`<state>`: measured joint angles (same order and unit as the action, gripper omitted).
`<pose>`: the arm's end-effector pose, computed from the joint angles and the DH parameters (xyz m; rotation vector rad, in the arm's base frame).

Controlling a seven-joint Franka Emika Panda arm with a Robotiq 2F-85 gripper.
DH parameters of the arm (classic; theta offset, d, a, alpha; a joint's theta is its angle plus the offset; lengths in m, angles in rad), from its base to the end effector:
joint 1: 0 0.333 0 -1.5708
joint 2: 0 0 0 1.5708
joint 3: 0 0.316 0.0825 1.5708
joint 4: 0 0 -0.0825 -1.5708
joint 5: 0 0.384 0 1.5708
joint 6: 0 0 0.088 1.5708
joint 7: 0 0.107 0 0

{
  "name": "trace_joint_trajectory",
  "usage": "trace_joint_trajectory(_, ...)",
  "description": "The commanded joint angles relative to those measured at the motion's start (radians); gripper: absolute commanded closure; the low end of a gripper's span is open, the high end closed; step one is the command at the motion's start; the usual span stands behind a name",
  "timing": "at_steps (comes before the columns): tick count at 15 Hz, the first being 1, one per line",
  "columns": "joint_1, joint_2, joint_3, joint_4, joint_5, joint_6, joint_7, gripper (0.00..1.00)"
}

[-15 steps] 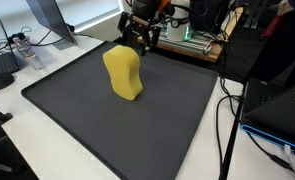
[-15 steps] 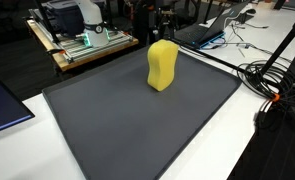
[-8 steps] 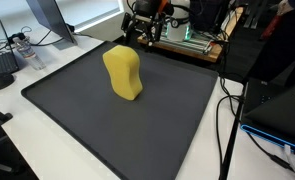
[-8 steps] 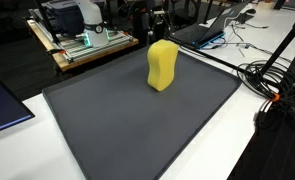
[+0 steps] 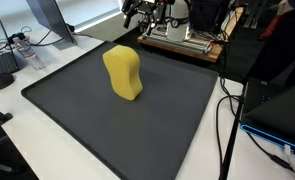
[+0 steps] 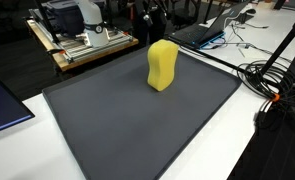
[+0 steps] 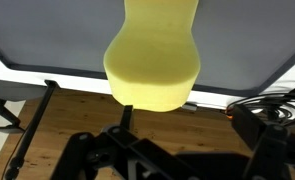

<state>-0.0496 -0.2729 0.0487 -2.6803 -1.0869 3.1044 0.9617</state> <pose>0.4158 0.0737 0.3730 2.8572 0.1642 1.0655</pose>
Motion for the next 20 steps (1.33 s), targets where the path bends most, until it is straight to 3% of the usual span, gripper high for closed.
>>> trace_joint_trajectory(1,-0.041,-0.046,-0.033,-0.085,-0.037,0.156,0.029,0.00)
trace_joint_trajectory(3,-0.054,-0.036,-0.076,-0.123,-0.026,0.279,0.002,0.00)
trace_joint_trajectory(4,-0.051,0.029,-0.109,-0.076,-0.086,0.337,0.051,0.00)
trace_joint_trajectory(8,-0.074,0.075,-0.218,-0.090,-0.176,0.501,0.115,0.00)
trace_joint_trajectory(13,-0.095,0.166,-0.334,-0.082,-0.359,0.522,0.345,0.00)
trace_joint_trajectory(18,-0.128,0.234,-0.392,0.004,-0.625,0.463,0.688,0.00)
trace_joint_trajectory(19,-0.111,0.214,-0.382,-0.046,-0.531,0.482,0.556,0.00)
trace_joint_trajectory(20,-0.120,0.222,-0.389,-0.031,-0.565,0.474,0.603,0.00)
